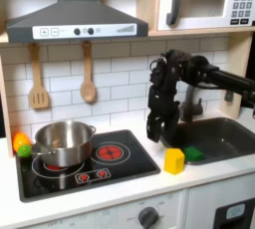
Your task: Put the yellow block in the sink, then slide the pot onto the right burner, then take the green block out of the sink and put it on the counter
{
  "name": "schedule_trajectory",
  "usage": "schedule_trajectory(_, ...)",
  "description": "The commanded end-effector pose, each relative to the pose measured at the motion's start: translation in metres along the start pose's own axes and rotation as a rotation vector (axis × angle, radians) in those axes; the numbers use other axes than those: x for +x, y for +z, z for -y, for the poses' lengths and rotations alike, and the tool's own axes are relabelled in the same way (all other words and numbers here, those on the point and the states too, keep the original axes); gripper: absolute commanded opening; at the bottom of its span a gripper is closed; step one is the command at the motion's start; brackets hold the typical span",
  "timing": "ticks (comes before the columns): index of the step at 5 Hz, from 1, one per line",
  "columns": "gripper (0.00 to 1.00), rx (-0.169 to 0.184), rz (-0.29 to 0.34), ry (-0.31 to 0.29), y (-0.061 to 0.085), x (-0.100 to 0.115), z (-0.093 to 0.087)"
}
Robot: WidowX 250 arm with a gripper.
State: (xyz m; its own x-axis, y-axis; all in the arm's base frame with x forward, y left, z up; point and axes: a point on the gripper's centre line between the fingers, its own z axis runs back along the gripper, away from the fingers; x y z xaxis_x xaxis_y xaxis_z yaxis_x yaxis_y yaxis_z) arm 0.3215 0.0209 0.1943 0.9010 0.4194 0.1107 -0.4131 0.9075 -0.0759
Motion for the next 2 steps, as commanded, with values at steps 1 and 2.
schedule_trajectory(1, 1.00, -0.024, -0.016, -0.007, 0.009, -0.018, -0.002)
schedule_trajectory(2, 1.00, -0.018, -0.028, -0.007, 0.007, -0.029, -0.007)
